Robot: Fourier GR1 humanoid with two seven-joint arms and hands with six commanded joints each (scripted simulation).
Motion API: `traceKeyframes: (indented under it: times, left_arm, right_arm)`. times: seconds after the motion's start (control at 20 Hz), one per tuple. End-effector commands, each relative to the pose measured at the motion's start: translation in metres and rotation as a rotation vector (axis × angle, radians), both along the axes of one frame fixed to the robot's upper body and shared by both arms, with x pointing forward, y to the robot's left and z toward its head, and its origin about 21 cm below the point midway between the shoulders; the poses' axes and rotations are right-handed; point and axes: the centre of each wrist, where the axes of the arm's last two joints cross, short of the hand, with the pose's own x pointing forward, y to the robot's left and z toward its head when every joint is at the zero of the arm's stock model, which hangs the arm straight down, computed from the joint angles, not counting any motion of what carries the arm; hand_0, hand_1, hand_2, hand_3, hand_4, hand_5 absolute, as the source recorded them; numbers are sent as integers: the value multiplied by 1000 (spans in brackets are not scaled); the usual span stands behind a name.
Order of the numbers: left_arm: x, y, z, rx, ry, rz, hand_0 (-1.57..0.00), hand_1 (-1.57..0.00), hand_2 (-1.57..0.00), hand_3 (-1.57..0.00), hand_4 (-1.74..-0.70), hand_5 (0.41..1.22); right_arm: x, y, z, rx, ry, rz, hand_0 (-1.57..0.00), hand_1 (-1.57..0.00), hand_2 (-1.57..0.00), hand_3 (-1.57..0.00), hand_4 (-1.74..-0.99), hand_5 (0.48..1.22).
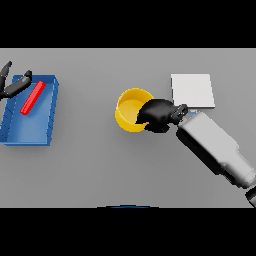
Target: Pick up the red beaker and tilt it to pour out 1 green nut into yellow bowl. Pick up the yellow bowl and place it on the metallic measuring scale.
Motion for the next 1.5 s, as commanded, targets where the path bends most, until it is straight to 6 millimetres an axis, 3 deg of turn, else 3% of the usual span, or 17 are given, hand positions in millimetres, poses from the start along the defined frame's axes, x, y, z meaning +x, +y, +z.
traceKeyframes:
  times: [0.0, 0.1, 0.25, 0.5, 0.8, 1.15, 1.45]
  left_arm:
    - [1, 0, 2, 4, -5, 8, 1, 1, 1, 1, -774, 706]
    - [1, -3, 1, 8, 2, 1, 1, 1, 1, 1, -770, 705]
    - [4, -1, 6, -21, -7, -2, 1, 1, 1, 1, -782, 702]
    - [1, -1, 8, -36, -15, -12, 1, 1, 1, 1, -800, 704]
    - [-1, -3, 7, -56, -7, 10, 1, 1, 1, 1, -834, 733]
    - [-4, -4, 16, -52, 17, 42, 1, 1, 1, 1, -852, 760]
    - [-4, -9, 16, -60, 35, 52, 1, 1, 1, 1, -863, 784]
  right_arm:
    - [-1, -2, 5, 2, -2, -10, -1540, -1538, -1447, -1165, -1730, 1214]
    - [1, -6, 20, -7, -20, -26, -1551, -1550, -1481, -1157, -1734, 1216]
    - [-3, -13, 31, -20, -58, -65, -1561, -1560, -1433, -1215, -1737, 1219]
    - [-16, -27, 45, -16, -85, -107, -1520, -1567, -1520, -1179, -1740, 1219]
    - [5, -61, 64, 11, -196, -226, -1558, -1570, -1528, -1159, -1741, 1221]
    - [36, -100, 58, 7, -264, -375, -1568, -1571, -1553, -1154, -1741, 1221]
    - [50, -128, 37, 6, -236, -464, -1570, -1571, -1475, -1206, -1741, 1221]
